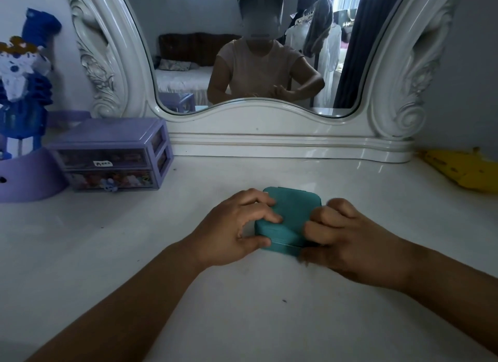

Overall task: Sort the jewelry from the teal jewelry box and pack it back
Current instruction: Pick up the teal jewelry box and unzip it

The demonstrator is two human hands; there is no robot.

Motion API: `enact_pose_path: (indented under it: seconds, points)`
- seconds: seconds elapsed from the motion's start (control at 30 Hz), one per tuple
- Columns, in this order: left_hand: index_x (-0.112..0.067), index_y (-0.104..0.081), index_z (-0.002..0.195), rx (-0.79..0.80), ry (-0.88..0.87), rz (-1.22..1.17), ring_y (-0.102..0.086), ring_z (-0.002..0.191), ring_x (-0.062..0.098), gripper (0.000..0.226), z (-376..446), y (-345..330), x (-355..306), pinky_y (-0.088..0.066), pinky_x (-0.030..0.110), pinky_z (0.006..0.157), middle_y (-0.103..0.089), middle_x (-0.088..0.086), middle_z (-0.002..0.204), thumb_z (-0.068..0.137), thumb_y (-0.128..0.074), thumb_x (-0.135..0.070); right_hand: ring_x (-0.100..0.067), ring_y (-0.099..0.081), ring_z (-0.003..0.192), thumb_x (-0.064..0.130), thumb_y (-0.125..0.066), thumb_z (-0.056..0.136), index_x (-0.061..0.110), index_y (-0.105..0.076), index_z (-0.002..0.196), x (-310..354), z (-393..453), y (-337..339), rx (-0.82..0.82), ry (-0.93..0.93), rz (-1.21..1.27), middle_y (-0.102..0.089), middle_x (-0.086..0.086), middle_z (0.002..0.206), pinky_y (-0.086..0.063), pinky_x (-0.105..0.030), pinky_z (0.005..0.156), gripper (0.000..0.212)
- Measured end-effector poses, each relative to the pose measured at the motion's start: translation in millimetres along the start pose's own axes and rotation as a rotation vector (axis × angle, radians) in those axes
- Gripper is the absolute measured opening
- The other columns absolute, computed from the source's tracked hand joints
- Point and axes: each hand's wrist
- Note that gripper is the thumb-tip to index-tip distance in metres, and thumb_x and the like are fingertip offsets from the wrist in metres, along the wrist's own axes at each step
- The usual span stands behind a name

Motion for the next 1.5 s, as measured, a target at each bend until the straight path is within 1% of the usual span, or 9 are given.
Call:
enact_pose_path:
  seconds: [0.13, 0.43, 0.53, 0.63, 0.8, 0.93, 1.23, 1.43, 1.5]
  points:
    - [-0.034, -0.056, 0.104, -0.002, 0.006, 0.007, -0.047, 0.119, 0.007, 0.034, 0, -1, -1, -0.046, 0.036, 0.095, -0.052, -0.007, 0.122, 0.073, -0.07, -0.032, -0.017, -0.048, 0.079, 0.025, -0.05, 0.089, 0.025, -0.058, 0.104, -8, -24, 3, 0.125, -0.093, 0.133, -0.055, 0.004, 0.082, -0.04, -0.031, 0.071, 0.018]
    - [-0.031, -0.041, 0.078, 0.266, 0.133, 0.11, -0.032, 0.132, 0.009, 0.046, 40, 8, -27, -0.037, 0.032, 0.098, -0.053, -0.006, 0.121, 0.059, -0.081, -0.042, -0.01, -0.056, 0.067, 0.031, -0.052, 0.085, 0.019, -0.061, 0.08, 21, -21, 4, 0.165, -0.537, 0.574, -0.062, 0.004, 0.073, -0.043, -0.019, 0.064, 0.016]
    - [-0.03, -0.037, 0.074, 0.326, 0.146, 0.145, -0.046, 0.116, 0.021, 0.051, 50, 10, -32, -0.042, 0.04, 0.088, -0.056, -0.003, 0.104, 0.055, -0.082, -0.045, -0.01, -0.054, 0.073, 0.026, -0.05, 0.086, 0.021, -0.056, 0.087, 25, -24, 6, 0.086, -0.751, 0.656, -0.062, 0.004, 0.079, -0.041, -0.012, 0.062, 0.008]
    - [-0.033, -0.039, 0.08, 0.299, 0.163, 0.126, -0.047, 0.103, 0.016, 0.053, 48, 10, -33, -0.046, 0.039, 0.083, -0.053, -0.008, 0.105, 0.052, -0.082, -0.047, -0.006, -0.056, 0.075, 0.022, -0.056, 0.086, 0.019, -0.061, 0.096, 26, -23, 7, 0.03, -0.867, 0.661, -0.065, 0.005, 0.086, -0.04, -0.007, 0.069, 0.011]
    - [-0.036, -0.041, 0.089, 0.24, 0.174, 0.069, -0.045, 0.103, 0.008, 0.058, 23, 14, -35, -0.044, 0.029, 0.085, -0.049, -0.012, 0.113, 0.049, -0.081, -0.048, -0.005, -0.05, 0.062, 0.026, -0.053, 0.083, 0.018, -0.066, 0.078, 38, -18, 10, 0.092, -0.889, 0.646, -0.062, 0.007, 0.072, -0.038, -0.008, 0.059, 0.017]
    - [-0.042, -0.041, 0.101, 0.216, 0.176, -0.03, -0.035, 0.113, -0.007, 0.062, 0, 13, -40, -0.034, 0.006, 0.088, -0.037, -0.023, 0.122, 0.053, -0.081, -0.044, -0.004, -0.051, 0.065, 0.02, -0.058, 0.087, 0.015, -0.065, 0.081, 24, -9, 0, 0.104, -0.928, 0.615, -0.061, 0.003, 0.077, -0.036, -0.013, 0.062, 0.011]
    - [-0.047, -0.041, 0.106, 0.206, 0.187, -0.028, -0.028, 0.121, -0.011, 0.066, -5, 8, -36, -0.029, 0.007, 0.094, -0.024, -0.031, 0.129, 0.054, -0.081, -0.047, -0.012, -0.056, 0.074, 0.013, -0.06, 0.081, 0.016, -0.068, 0.086, -21, 16, -35, 0.057, -0.685, 0.612, -0.063, 0.001, 0.08, -0.043, -0.024, 0.066, 0.011]
    - [-0.05, -0.036, 0.119, 0.243, 0.187, -0.076, -0.017, 0.134, -0.005, 0.076, -14, 13, -24, -0.028, 0.015, 0.102, -0.014, -0.032, 0.141, 0.057, -0.08, -0.048, -0.001, -0.058, 0.079, 0.006, -0.054, 0.087, 0.023, -0.064, 0.101, -15, 4, -32, -0.081, -0.902, 0.868, -0.062, 0.012, 0.088, -0.041, -0.006, 0.07, 0.023]
    - [-0.051, -0.034, 0.121, 0.256, 0.22, -0.116, -0.017, 0.134, -0.005, 0.08, -17, 17, -21, -0.027, 0.014, 0.103, -0.016, -0.03, 0.141, 0.057, -0.081, -0.043, -0.003, -0.061, 0.086, 0.023, -0.051, 0.087, 0.024, -0.063, 0.1, -11, 2, -21, -0.156, -0.933, 1.07, -0.065, 0.011, 0.091, -0.045, -0.009, 0.075, 0.017]
Point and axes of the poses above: each hand's wrist, its own z-axis towards the middle knuckle, its own y-axis out of the back of the hand, x = y × z
